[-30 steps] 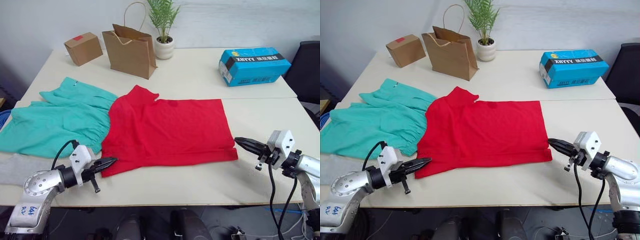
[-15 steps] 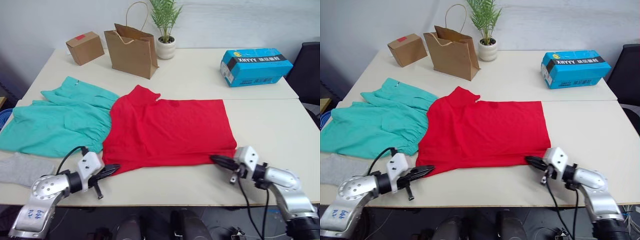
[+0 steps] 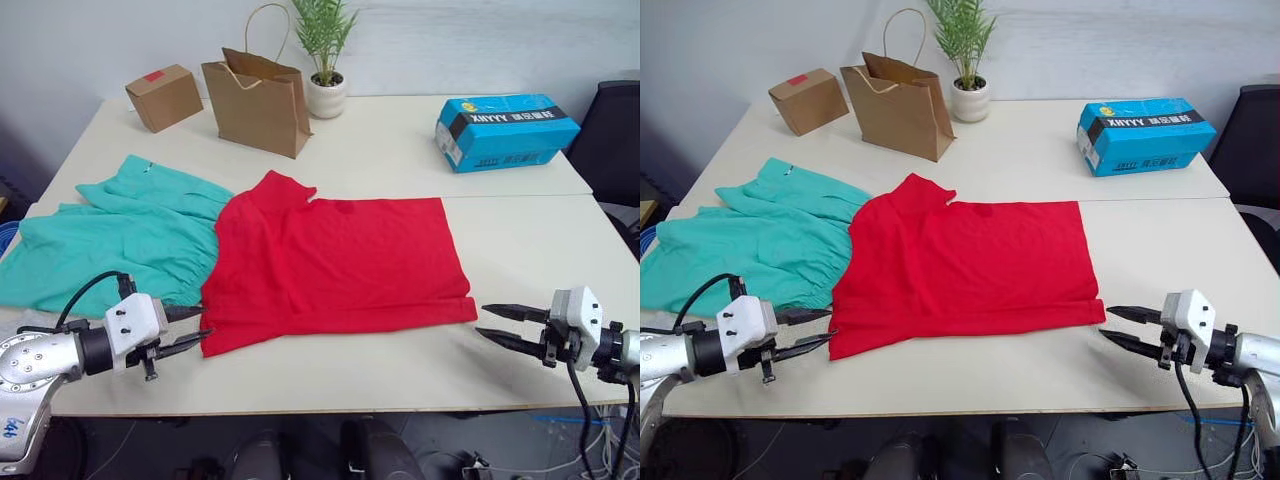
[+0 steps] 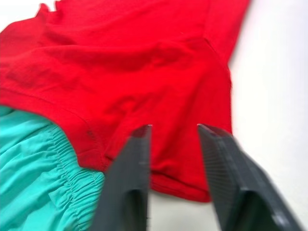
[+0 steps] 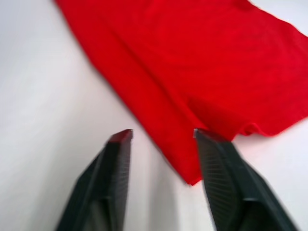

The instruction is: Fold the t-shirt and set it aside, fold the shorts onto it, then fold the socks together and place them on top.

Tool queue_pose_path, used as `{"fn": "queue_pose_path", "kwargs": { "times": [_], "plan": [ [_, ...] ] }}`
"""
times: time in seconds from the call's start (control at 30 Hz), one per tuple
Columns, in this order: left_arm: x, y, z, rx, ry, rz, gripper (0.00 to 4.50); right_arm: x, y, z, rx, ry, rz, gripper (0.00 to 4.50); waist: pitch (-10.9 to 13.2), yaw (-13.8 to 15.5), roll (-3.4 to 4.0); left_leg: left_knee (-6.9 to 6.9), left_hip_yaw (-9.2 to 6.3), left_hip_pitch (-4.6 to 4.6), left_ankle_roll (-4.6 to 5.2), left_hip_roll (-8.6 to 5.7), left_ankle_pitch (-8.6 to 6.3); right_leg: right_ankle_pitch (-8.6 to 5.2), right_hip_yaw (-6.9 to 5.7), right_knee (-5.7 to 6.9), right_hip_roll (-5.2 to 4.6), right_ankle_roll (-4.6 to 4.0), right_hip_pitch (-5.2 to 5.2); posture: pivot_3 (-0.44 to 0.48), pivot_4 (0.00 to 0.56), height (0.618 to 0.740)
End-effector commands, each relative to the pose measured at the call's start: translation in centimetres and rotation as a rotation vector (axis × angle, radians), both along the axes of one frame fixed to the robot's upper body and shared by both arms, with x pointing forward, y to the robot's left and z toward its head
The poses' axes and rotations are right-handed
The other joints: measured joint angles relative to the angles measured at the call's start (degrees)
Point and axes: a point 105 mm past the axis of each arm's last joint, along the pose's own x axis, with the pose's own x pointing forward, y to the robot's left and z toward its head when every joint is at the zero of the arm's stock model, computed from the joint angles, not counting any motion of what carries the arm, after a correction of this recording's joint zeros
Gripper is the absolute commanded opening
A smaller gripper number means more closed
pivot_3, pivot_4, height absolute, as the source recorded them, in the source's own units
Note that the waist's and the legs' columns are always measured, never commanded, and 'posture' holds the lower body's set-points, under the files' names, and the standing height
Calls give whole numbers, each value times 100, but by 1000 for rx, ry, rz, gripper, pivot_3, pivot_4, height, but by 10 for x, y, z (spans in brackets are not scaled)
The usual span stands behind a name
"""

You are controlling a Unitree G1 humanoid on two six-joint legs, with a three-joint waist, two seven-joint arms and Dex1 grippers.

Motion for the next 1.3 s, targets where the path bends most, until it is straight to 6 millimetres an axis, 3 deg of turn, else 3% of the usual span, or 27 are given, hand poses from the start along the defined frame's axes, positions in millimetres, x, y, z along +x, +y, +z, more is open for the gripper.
{"fn": "queue_pose_path", "kwargs": {
  "times": [0.03,0.1,0.17,0.27,0.33,0.67,0.73,0.83,1.07,1.23,1.3],
  "plan": [
    [-4,-2,-14,67,17,-23,3046,-1,6,-8,-59,-13,53,3388,0,11,0,1,0,-1,-1,-1,1,0,0,0,0,0,0,0,150,740],
    [-10,-7,-25,92,56,-46,3777,3,8,-13,-78,-12,51,4130,0,11,0,3,1,-2,-1,-2,1,0,0,-2,-1,1,0,0,150,740],
    [-11,-12,-28,70,76,-33,4392,9,14,-15,-89,-26,46,4142,1,6,-1,5,2,-3,-2,-2,1,0,1,-2,-2,1,0,0,150,740],
    [-10,-15,-32,74,83,-22,4392,15,19,-14,-96,-35,28,4142,1,11,-1,4,1,-3,-2,-1,1,0,1,-1,-2,0,-2,0,150,740],
    [-9,-14,-36,80,95,-6,4431,17,21,-16,-121,-33,21,3750,1,10,-1,2,0,-4,-3,0,0,-1,1,-1,-2,-1,-3,0,150,740],
    [-2,-13,-52,161,130,27,4431,24,16,-24,-171,-1,-39,3750,-5,27,2,5,-1,4,1,-1,-2,-1,1,-1,-5,-2,6,0,150,740],
    [5,-15,-56,153,132,62,4431,24,17,-26,-179,5,-20,3391,-16,32,17,6,-3,8,7,-3,-2,2,1,-2,-8,1,14,0,150,740],
    [9,-12,-62,181,142,93,3860,26,18,-29,-179,18,-16,2525,-32,31,43,7,-3,13,17,-8,-6,8,1,-3,-15,9,22,0,150,740],
    [5,-7,-69,203,197,89,1713,24,13,-38,-169,78,-17,119,-46,29,65,5,-5,20,22,-8,0,10,1,-2,-15,8,25,0,150,740],
    [2,-2,-71,206,198,88,135,17,4,-42,-165,107,-32,0,-49,31,64,2,-7,21,23,-7,0,9,1,-2,-14,6,25,0,150,740],
    [0,-1,-72,205,198,85,24,15,1,-42,-166,106,-40,0,-50,27,62,0,-7,20,21,-6,-1,7,1,-2,-14,3,24,0,150,740]
  ]
}}
